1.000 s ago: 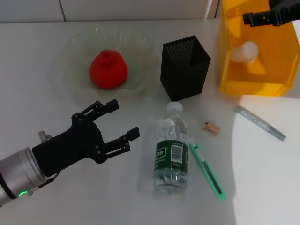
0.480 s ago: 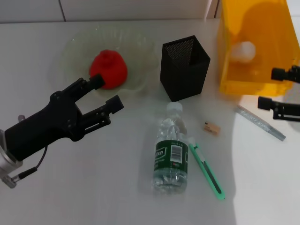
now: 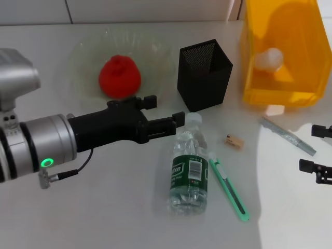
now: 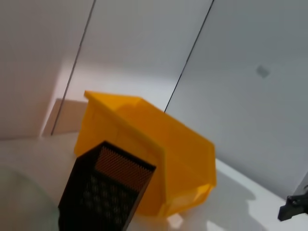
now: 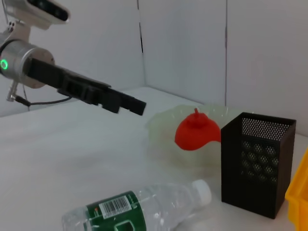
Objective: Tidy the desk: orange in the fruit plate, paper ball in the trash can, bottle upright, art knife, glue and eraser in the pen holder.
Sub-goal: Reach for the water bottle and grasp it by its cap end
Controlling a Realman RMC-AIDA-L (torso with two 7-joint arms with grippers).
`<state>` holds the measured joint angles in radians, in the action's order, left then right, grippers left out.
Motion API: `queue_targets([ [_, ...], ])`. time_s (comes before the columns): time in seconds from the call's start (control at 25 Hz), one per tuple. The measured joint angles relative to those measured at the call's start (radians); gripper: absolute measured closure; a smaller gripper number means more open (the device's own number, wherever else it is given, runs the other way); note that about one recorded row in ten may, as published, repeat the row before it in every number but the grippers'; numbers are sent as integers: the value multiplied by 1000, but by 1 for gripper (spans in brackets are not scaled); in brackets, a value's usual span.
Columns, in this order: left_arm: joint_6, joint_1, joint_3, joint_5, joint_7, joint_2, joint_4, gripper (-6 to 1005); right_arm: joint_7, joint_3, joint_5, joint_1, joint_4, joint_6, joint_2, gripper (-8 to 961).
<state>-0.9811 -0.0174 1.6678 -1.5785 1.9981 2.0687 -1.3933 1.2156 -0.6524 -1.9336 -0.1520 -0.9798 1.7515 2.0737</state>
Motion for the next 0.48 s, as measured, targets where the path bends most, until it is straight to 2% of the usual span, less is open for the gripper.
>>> queue_targets([
  [0.04,0,0,0,0,0,0,0,136,0,0,0,0,0,0,0,114],
  [0.16,76,-42,74,-254,262,1,-90,136,-7,5,-4,0,5,-1,-3,114],
  [0.28,97,-74,123,-369,384,4,-120,136,-9,33,-29,-4,11,-3,-4,114],
  [0.44,114,-160,194,-531,574,6,-130,136,-11,41,-43,-7,19,-3,-5,114],
  [0.48,118,-208,228,-642,692,8,-132,136,-11,42,-46,-8,19,-4,-6,114],
])
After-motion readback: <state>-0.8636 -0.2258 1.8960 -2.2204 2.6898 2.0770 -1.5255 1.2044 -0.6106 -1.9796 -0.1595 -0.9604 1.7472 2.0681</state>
